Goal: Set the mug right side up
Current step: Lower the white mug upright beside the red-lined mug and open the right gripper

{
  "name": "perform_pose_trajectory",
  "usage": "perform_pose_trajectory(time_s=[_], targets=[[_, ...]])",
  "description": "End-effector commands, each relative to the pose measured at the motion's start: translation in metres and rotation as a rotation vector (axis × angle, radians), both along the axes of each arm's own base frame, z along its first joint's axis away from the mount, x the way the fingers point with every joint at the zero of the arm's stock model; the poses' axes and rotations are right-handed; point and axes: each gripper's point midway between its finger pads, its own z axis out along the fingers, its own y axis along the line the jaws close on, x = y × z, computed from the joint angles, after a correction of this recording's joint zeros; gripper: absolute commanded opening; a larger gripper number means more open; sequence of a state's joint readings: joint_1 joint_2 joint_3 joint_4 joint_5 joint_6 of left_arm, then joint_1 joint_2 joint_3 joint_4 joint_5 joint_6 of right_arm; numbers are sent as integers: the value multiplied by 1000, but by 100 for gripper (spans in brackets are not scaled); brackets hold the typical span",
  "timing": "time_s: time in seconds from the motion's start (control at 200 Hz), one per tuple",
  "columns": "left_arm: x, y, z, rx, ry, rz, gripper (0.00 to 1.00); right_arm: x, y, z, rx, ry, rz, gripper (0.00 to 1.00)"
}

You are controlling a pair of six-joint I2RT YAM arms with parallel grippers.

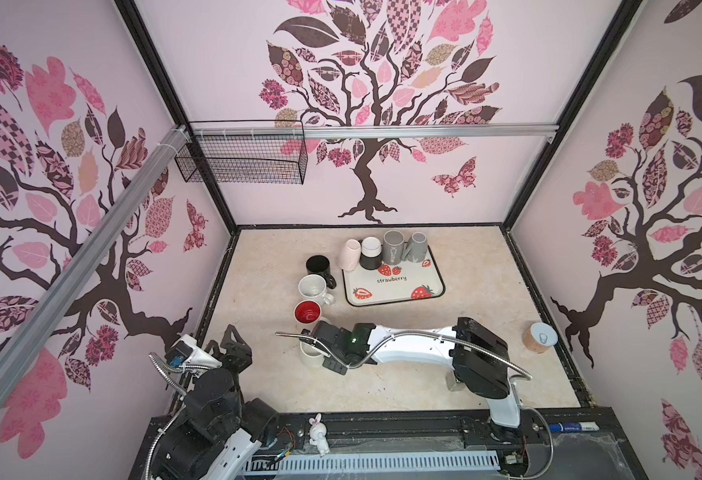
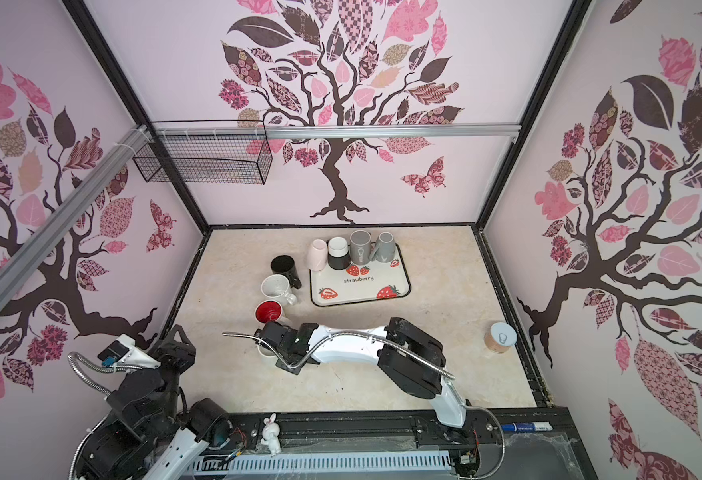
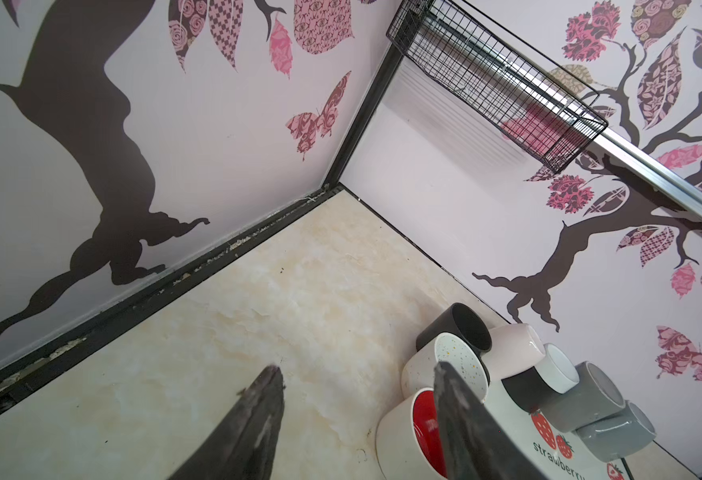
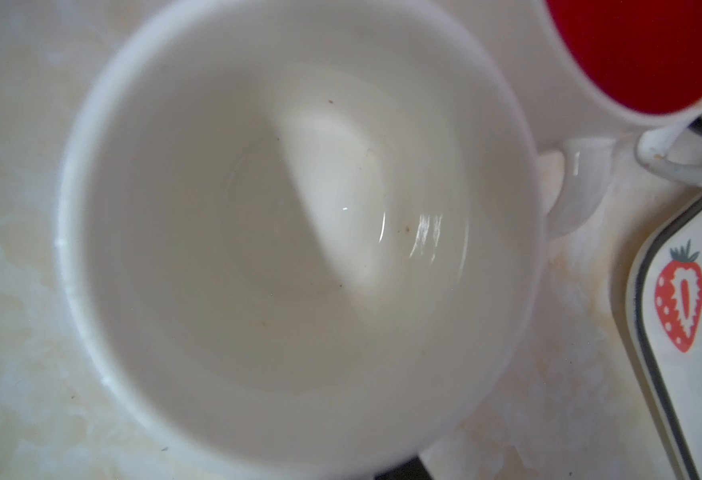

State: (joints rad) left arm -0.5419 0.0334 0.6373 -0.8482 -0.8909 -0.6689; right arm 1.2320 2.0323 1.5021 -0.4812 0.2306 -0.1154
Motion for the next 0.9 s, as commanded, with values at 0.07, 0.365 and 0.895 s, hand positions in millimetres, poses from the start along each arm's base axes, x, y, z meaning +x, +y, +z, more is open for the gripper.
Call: perform_pose_trajectory(time_s=[0.07, 0.365, 0.895], targets=[[5, -5, -7, 30, 32, -16, 60, 18, 16, 5, 9, -119, 34, 10], [7, -7, -11, 28, 35, -23, 61, 27, 19, 3, -11, -182, 59, 34], [22, -31, -14, 51, 74, -138, 66, 24, -4, 104, 243, -216, -72, 58]])
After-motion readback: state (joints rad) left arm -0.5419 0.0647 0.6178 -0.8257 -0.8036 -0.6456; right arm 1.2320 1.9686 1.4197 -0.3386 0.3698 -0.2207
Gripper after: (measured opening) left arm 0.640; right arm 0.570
